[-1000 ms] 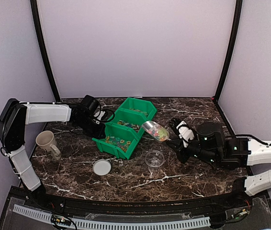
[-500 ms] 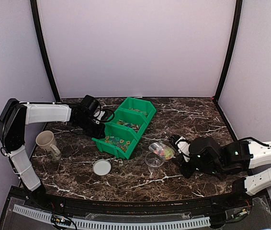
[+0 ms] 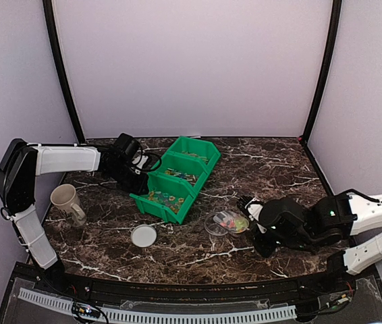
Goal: Pack the candies
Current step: Place the fake candies in the packing bottle.
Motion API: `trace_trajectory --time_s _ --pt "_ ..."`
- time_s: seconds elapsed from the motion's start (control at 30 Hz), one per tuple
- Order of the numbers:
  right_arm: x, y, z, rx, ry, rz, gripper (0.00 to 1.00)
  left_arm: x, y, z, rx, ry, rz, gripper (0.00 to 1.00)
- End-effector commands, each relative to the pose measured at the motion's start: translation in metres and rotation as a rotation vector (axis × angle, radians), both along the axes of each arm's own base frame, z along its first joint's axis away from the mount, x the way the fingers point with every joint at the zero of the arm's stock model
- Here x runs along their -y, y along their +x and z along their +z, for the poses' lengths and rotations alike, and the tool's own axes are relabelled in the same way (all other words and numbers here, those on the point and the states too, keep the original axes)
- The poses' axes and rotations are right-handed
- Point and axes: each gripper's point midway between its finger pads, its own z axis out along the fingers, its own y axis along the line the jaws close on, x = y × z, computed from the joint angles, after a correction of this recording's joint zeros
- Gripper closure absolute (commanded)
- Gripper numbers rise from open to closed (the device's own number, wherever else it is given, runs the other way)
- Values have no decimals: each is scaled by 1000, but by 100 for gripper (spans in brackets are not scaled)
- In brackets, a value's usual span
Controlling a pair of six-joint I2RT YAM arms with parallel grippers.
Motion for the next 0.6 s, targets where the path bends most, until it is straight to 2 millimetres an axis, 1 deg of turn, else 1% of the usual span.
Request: trace_trajectory --time_s 0.0,0.13,0.57 --pt "-4 -2 13 -22 9 -29 100 25 32 86 237 -175 -25 100" --pt "-1 -1 15 -36 -28 -57 100 25 32 87 237 -179 -25 100" --pt "-8 -7 7 -90 -100 -35 100 26 32 87 238 -179 -27 100"
